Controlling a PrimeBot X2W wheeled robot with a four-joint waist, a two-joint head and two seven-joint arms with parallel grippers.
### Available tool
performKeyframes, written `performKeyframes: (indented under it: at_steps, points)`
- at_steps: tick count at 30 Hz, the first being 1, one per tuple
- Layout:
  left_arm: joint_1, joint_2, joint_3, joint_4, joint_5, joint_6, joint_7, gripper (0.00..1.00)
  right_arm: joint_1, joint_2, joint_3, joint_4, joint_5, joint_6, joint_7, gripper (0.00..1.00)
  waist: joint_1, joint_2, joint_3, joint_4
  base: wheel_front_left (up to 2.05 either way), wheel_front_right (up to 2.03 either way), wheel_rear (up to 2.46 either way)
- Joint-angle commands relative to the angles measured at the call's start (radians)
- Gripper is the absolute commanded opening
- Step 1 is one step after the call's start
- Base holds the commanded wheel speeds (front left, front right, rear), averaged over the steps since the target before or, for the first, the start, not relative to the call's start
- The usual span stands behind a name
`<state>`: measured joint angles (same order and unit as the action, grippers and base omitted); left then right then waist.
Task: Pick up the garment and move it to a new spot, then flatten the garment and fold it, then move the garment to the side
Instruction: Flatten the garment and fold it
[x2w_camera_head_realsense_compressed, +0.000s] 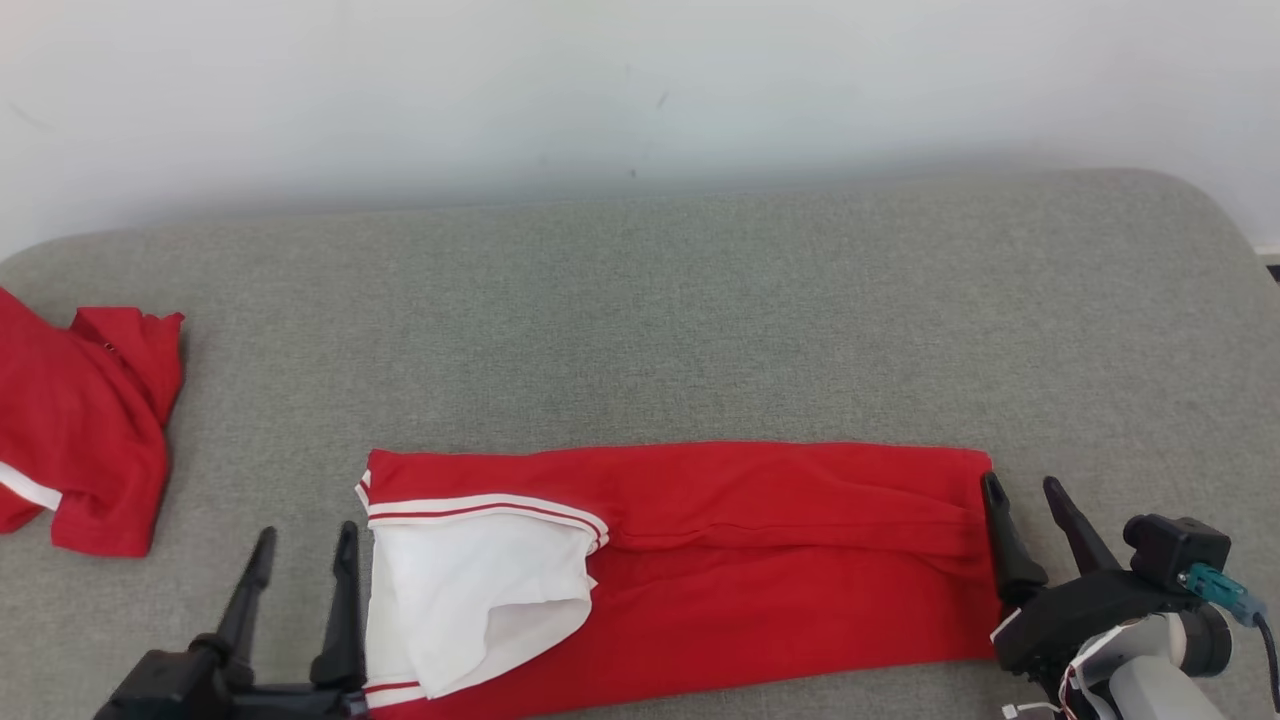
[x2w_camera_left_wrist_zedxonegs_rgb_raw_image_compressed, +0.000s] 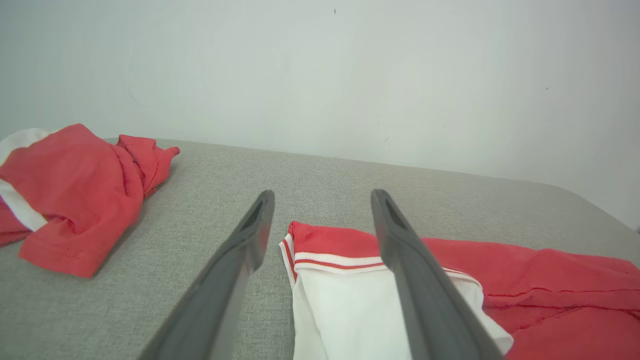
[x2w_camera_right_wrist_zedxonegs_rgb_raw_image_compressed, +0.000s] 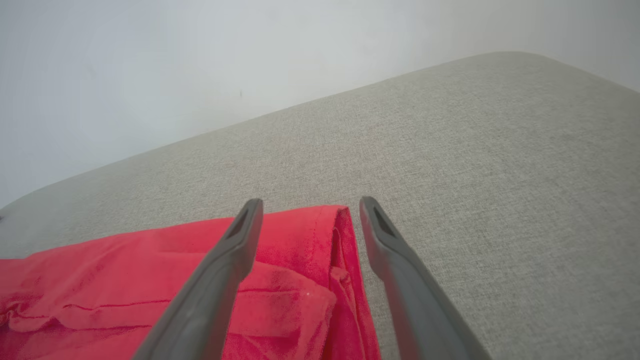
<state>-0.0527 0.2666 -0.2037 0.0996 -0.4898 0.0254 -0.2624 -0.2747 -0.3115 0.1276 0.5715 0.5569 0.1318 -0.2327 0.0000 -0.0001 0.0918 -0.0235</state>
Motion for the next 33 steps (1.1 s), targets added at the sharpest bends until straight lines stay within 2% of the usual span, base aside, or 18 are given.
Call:
performKeyframes:
  at_steps: [1,4,11,17,21,22,23,24,28,33]
  points:
    - [0.019,-0.004,0.026,-0.015,0.044,-0.005,-0.003,1.00,-0.007,-0.002,-0.004,0.011,-0.008,-0.002,0.006,1.00,0.0000,0.0001,-0.009,0.009,0.00,0.00,0.00]
    - [0.047,-0.036,0.078,-0.035,0.117,-0.017,-0.003,1.00,-0.009,-0.001,-0.008,0.058,-0.024,-0.002,0.034,1.00,0.0000,0.0001,-0.019,0.020,0.00,0.00,0.00]
    - [0.096,-0.109,0.200,-0.035,0.211,-0.054,-0.003,1.00,-0.025,0.005,-0.017,0.181,-0.054,-0.002,0.067,1.00,0.0000,0.0001,-0.038,0.045,0.00,0.00,0.00]
    - [0.122,-0.136,0.238,0.000,0.298,-0.082,-0.003,1.00,-0.046,0.018,-0.010,0.283,-0.067,-0.002,0.092,1.00,0.0000,0.0001,-0.051,0.055,0.00,0.00,0.00]
    - [0.130,-0.158,0.260,0.018,0.315,-0.095,-0.003,1.00,-0.060,0.024,0.021,0.329,-0.069,-0.002,0.112,0.98,0.0000,0.0001,-0.059,0.059,0.00,0.00,0.00]
    - [0.131,-0.163,0.264,0.021,0.318,-0.101,-0.003,1.00,-0.065,0.023,0.025,0.337,-0.064,-0.002,0.114,0.29,0.0000,0.0001,-0.061,0.060,0.00,0.00,0.00]
    - [0.131,-0.163,0.264,0.021,0.318,-0.101,-0.003,1.00,-0.065,0.023,0.025,0.337,-0.064,-0.002,0.114,0.29,0.0000,0.0001,-0.061,0.060,0.00,0.00,0.00]
    - [0.130,-0.166,0.269,0.024,0.322,-0.104,-0.003,1.00,-0.070,0.023,0.031,0.345,-0.063,-0.002,0.115,0.00,0.0000,0.0001,-0.063,0.061,0.00,0.00,0.00]
    - [0.134,-0.179,0.283,0.039,0.340,-0.113,-0.003,1.00,-0.095,0.002,0.035,0.366,-0.056,-0.003,0.094,0.00,0.0000,0.0001,-0.072,0.061,0.00,0.00,0.00]
    - [0.139,-0.189,0.300,0.055,0.351,-0.125,-0.003,1.00,-0.100,-0.058,0.027,0.384,-0.048,-0.003,0.053,0.00,0.0000,0.0001,-0.091,0.055,0.00,0.00,0.00]
